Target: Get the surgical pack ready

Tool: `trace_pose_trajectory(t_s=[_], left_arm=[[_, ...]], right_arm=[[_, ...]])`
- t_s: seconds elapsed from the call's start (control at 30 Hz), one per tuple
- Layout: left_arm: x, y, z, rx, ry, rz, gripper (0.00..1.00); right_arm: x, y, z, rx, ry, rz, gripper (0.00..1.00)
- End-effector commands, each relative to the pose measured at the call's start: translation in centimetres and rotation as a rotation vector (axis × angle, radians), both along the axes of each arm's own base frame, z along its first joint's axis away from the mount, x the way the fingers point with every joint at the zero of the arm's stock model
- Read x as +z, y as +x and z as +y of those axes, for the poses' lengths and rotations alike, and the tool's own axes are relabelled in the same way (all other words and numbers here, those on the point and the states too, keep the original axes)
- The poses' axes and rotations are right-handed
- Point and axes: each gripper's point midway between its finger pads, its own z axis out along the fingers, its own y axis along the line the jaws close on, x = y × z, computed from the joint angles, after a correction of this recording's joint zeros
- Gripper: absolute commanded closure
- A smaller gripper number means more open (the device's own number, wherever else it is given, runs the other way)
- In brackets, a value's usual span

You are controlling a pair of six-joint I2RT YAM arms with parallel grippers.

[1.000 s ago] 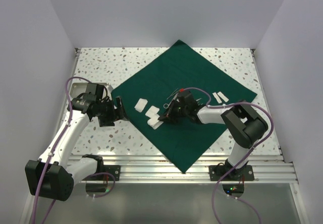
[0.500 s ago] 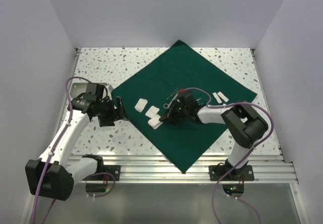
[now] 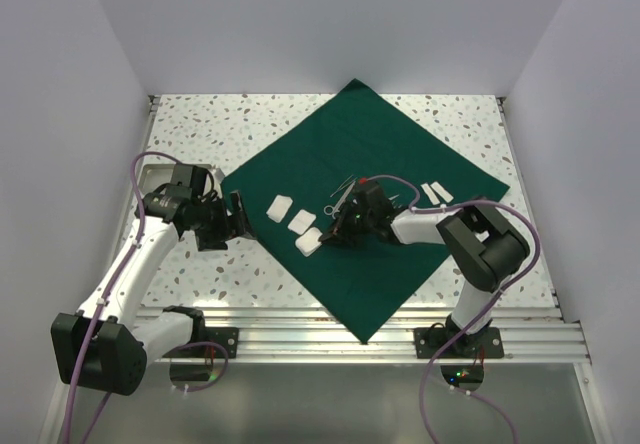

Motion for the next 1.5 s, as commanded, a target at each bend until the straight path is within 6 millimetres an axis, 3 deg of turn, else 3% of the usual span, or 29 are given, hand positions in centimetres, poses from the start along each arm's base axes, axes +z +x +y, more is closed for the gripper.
trace_pose_trajectory(t_s=[0.0,0.1,0.23,0.27,0.3,0.33,0.4,0.43,0.5,0.57,0.67,0.77,0.87,1.17,1.47], left_arm=[[0.4,0.8,-0.4,-0.006,-0.016,-0.032,0.17],[0.4,0.8,-0.5,-0.002,-0.018,-0.031,0.17],[0.4,0.8,-0.5,0.0,-0.02,-0.029,0.17],[0.4,0.8,-0.5,0.0,-0.02,-0.031,0.17],[0.4,0.8,-0.5,0.0,-0.019,-0.031,0.17],[0.5,0.8,-0.4,0.001,-0.018,-0.033,0.17],[0.5,0.9,-0.4,0.003,-0.014,-0.033,0.17],[0.5,0.9,-0.4,0.005,-0.013,-0.035,0.17],[0.5,0.8,-0.3,0.007,-0.013,-0.036,0.17],[0.5,0.9,-0.3,0.012,-0.013,-0.034,0.17],[0.4,0.9,-0.4,0.018,-0.017,-0.036,0.17],[0.5,0.8,-0.5,0.029,-0.029,-0.036,0.17],[0.5,0.6,-0.6,0.041,-0.041,-0.041,0.17],[0.4,-0.5,-0.8,0.055,-0.066,-0.029,0.17],[0.5,-1.6,-0.7,0.063,-0.072,-0.028,0.17]], right_arm=[[-0.4,0.5,-0.1,0.014,-0.02,-0.015,1.0],[-0.6,0.3,0.0,0.022,-0.017,-0.011,1.0],[1.0,0.6,0.3,0.071,-0.019,-0.051,0.83],[1.6,0.6,0.2,0.085,-0.027,-0.064,0.74],[1.7,-0.1,-0.4,0.125,-0.065,-0.065,0.7],[3.6,0.3,-0.4,0.14,-0.07,-0.112,0.68],[3.9,-0.4,-2.1,0.2,-0.143,-0.118,0.59],[5.1,-0.1,-2.0,0.227,-0.135,-0.144,0.57],[4.8,-0.4,-3.6,0.307,-0.208,-0.151,0.52],[5.4,0.2,-3.1,0.388,-0.203,-0.198,0.52],[4.6,0.1,-2.5,0.596,-0.212,-0.226,0.52],[4.0,0.7,-2.0,0.679,-0.212,-0.242,0.49],[3.6,0.9,-1.7,0.709,-0.201,-0.264,0.44],[2.1,0.0,0.4,0.796,-0.199,-0.258,0.45],[1.3,1.3,0.6,0.789,-0.25,-0.277,0.46]])
